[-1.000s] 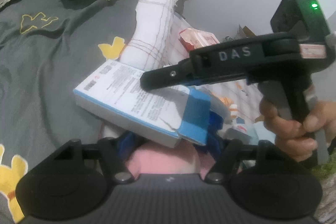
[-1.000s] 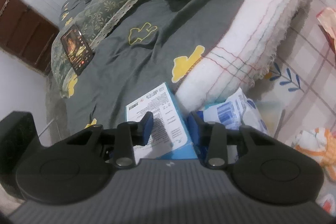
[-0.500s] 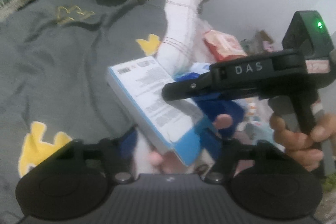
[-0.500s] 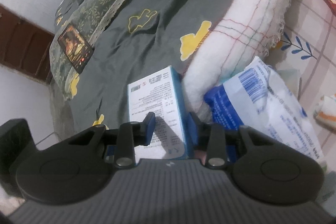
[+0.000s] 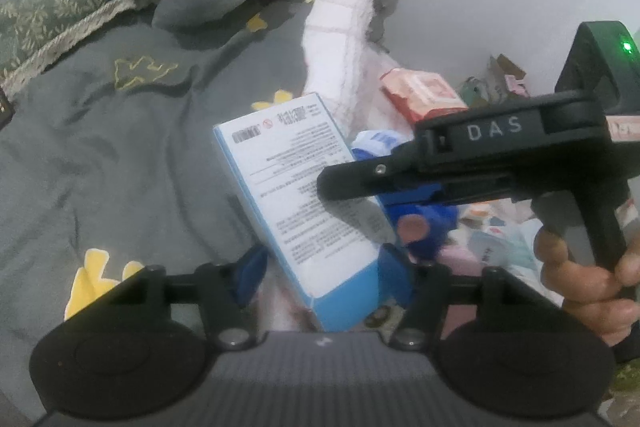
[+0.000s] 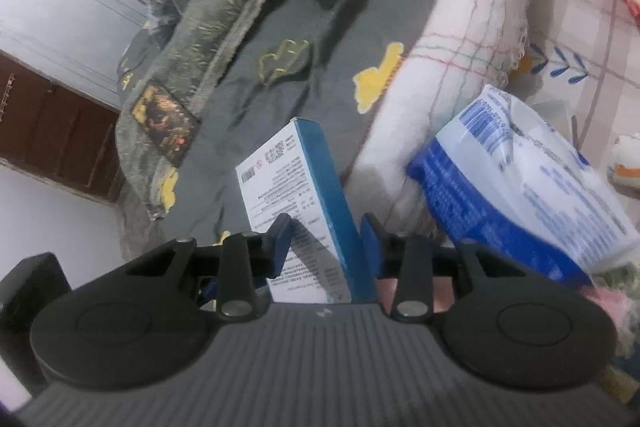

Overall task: Organize soft objects
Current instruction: 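Lift the white-and-blue box with the right tool toward the cardboard box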

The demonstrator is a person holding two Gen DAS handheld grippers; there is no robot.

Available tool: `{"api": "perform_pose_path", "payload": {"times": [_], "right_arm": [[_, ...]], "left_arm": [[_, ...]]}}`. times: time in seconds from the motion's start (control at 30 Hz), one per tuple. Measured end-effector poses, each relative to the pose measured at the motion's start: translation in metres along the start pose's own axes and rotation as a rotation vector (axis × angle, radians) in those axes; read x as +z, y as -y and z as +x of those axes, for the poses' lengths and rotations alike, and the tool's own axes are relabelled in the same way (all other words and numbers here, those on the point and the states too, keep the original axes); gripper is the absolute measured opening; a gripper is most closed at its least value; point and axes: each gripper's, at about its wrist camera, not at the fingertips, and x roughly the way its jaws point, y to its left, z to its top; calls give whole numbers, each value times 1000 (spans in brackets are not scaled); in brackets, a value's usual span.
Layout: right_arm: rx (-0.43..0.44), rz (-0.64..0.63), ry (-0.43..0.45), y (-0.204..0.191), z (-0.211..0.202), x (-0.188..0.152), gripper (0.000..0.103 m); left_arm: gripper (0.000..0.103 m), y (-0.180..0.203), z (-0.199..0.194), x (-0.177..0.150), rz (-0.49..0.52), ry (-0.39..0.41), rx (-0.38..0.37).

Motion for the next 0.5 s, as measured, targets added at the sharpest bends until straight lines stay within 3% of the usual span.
{"api": "perform_pose_path", "payload": {"times": [0.23, 0.5], "right_arm": [[24, 8, 95, -5, -54, -25, 34], [-4, 84, 282, 23, -158, -68, 34]], "left_arm": [[63, 36, -32, -5, 70, 50, -33], [63, 129, -44, 1, 260, 71, -127]]}}
